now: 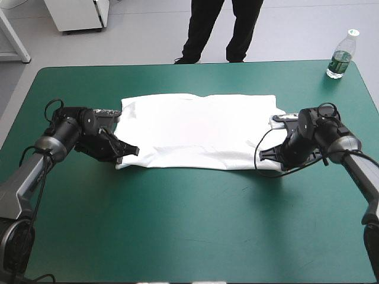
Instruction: Fold the cloth
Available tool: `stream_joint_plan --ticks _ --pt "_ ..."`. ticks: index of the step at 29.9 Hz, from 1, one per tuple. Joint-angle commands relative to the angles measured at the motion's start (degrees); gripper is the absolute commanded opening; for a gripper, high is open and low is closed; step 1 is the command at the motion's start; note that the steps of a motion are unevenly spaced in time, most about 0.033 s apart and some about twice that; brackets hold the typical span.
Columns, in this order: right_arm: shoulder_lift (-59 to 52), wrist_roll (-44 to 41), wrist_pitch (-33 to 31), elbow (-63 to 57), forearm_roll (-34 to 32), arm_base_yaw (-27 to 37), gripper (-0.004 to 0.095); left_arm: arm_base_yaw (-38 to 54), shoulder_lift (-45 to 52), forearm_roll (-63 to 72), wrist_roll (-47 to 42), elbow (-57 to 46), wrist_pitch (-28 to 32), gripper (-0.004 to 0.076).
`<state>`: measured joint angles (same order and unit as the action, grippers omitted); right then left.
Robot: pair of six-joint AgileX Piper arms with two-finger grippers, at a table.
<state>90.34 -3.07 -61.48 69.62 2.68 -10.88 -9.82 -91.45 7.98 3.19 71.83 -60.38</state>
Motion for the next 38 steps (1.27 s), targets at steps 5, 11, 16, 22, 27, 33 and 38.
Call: stream_joint_plan --ticks 5,11,16,22,27,33,38 --pt "-8.86 1.95 -0.15 -9.65 0.72 0.13 -0.0017 -2.3 9.53 0.93 0.41 -11.49 1.75 -0.0022" --pt "-13.62 2.6 -2.83 -15.58 0.89 0.13 -0.0017 -2.3 14.66 0.53 0.51 -18.97 -1.93 -0.0022" --pt "-16.79 3.07 -5.04 -20.62 1.49 0.13 -0.0017 -2.3 19.61 1.43 0.84 -24.9 -2.35 -0.0022" --pt "-17.94 2.72 -4.93 -20.8 2.85 0.13 -0.0016 -2.3 22.39 0.22 0.84 -26.3 -2.75 -0.0021" --pt "-17.94 3.07 -6.55 -17.86 3.05 0.13 0.0091 -2.3 22.63 -0.06 3.73 -23.9 -4.3 0.0091" --pt "-18.24 3.07 -10.1 -10.66 3.08 0.13 0.0449 -2.3 22.63 -0.18 3.84 -18.17 -10.43 0.043" --pt "-18.87 1.55 -10.1 -3.83 1.98 0.13 0.0554 -2.3 23.04 -1.96 3.41 -12.19 -13.32 0.0483"
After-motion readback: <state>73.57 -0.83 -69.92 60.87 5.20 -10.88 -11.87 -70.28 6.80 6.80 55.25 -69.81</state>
